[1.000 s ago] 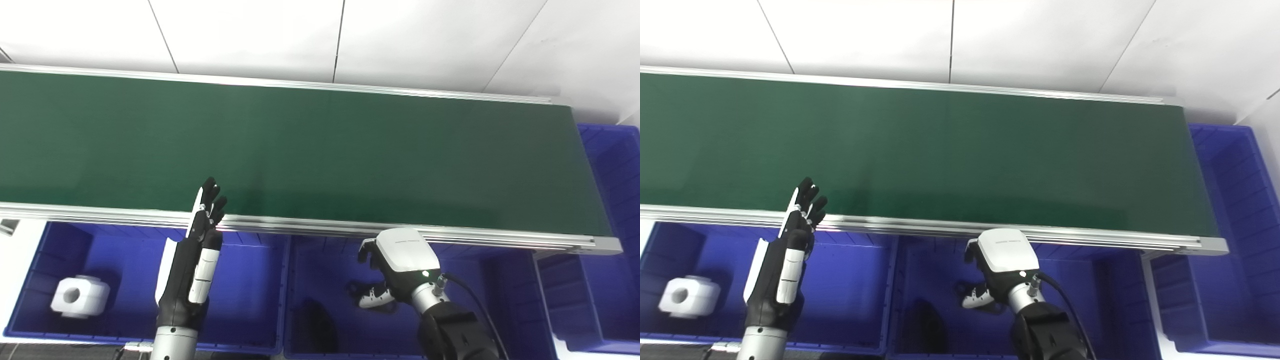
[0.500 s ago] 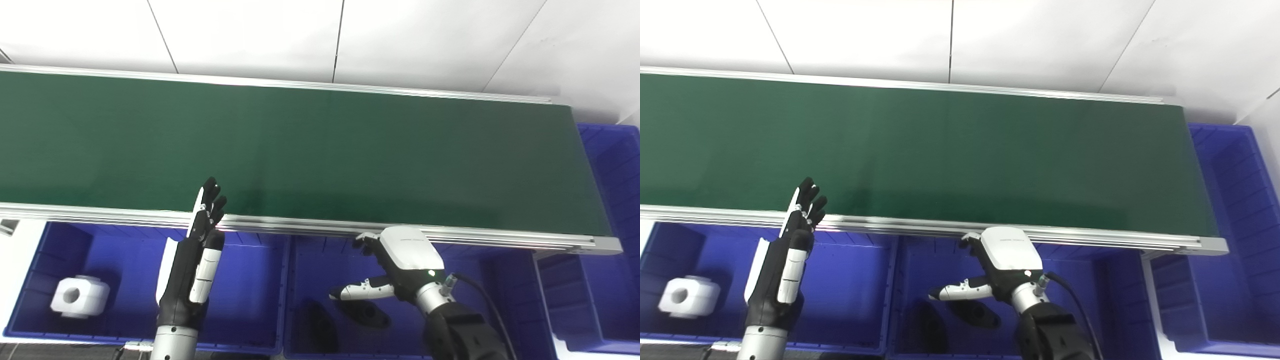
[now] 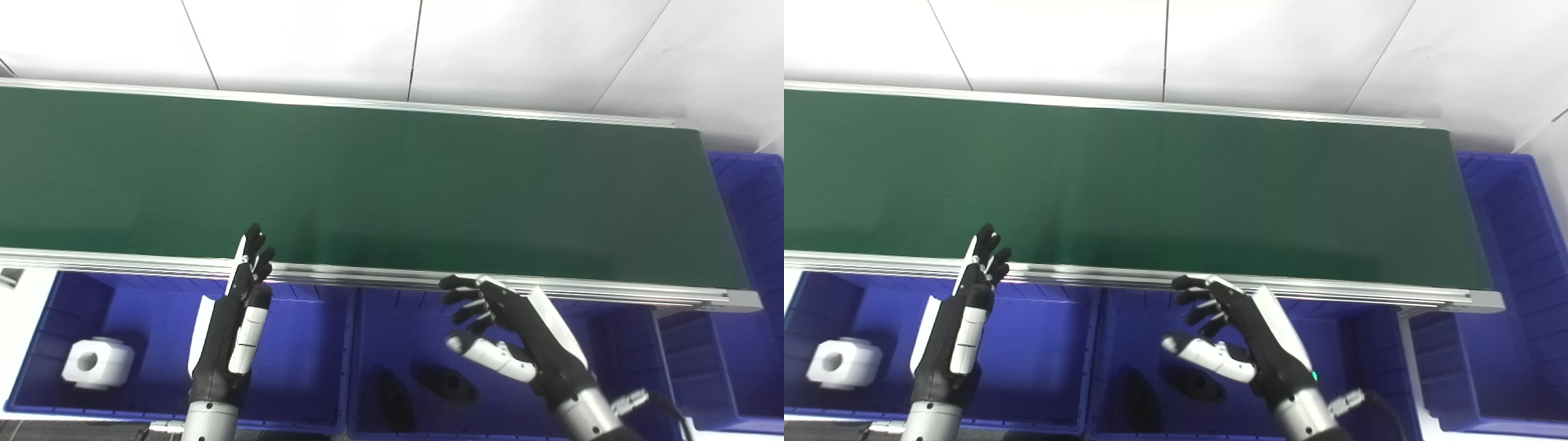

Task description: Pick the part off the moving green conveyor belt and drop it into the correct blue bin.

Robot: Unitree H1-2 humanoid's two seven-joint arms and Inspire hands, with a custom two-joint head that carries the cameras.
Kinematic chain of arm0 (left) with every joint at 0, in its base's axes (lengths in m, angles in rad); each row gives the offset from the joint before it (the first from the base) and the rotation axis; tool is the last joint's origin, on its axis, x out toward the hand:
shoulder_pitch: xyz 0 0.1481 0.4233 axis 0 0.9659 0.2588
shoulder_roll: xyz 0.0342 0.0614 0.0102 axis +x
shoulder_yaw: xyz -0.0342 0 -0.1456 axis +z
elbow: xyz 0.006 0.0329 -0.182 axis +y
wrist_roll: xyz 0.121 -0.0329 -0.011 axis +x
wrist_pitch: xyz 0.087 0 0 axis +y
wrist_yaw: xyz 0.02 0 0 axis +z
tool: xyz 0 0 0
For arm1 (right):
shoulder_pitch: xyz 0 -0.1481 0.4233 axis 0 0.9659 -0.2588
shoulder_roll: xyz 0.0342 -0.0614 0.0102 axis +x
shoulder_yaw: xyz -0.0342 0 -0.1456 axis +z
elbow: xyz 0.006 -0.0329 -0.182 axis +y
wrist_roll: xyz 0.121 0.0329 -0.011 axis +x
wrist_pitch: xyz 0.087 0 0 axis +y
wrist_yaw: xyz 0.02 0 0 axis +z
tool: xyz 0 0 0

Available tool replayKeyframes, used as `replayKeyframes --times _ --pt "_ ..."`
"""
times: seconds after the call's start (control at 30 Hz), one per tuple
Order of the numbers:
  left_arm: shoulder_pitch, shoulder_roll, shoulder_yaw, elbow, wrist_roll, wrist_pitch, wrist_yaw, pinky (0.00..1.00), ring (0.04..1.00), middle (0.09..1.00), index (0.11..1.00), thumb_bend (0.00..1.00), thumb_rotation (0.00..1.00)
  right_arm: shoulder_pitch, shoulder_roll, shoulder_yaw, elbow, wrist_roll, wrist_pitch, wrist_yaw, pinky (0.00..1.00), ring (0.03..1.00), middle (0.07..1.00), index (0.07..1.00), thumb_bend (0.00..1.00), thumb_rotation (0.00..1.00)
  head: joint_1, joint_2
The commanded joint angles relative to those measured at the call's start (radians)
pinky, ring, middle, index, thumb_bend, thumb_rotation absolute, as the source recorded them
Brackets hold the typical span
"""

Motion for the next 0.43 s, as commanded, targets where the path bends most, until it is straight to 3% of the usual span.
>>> replayKeyframes --times 0.0,0.13,0.4 --pt "-0.006 0.03 0.018 -0.02 -0.034 -0.057 -0.012 0.96 0.958 1.0 1.0 0.55 1.0 0.018 0.072 -0.022 0.067 0.19 -0.225 -0.14 0.63 0.675 0.74 0.813 0.97 0.91 -0.013 -0.005" --pt "-0.015 0.043 0.03 0.002 -0.036 -0.077 -0.018 0.98 0.968 1.0 1.0 0.56 1.0 -0.014 0.077 -0.031 0.19 0.209 -0.381 -0.226 0.71 0.764 0.818 0.869 0.93 0.99 -0.049 -0.02" --pt "-0.008 0.043 0.035 0.016 -0.025 -0.101 -0.018 0.96 0.965 1.0 1.0 0.59 1.0 -0.018 0.079 -0.026 0.305 0.213 -0.496 -0.357 0.88 0.894 0.946 0.979 0.85 0.99 -0.053 -0.047"
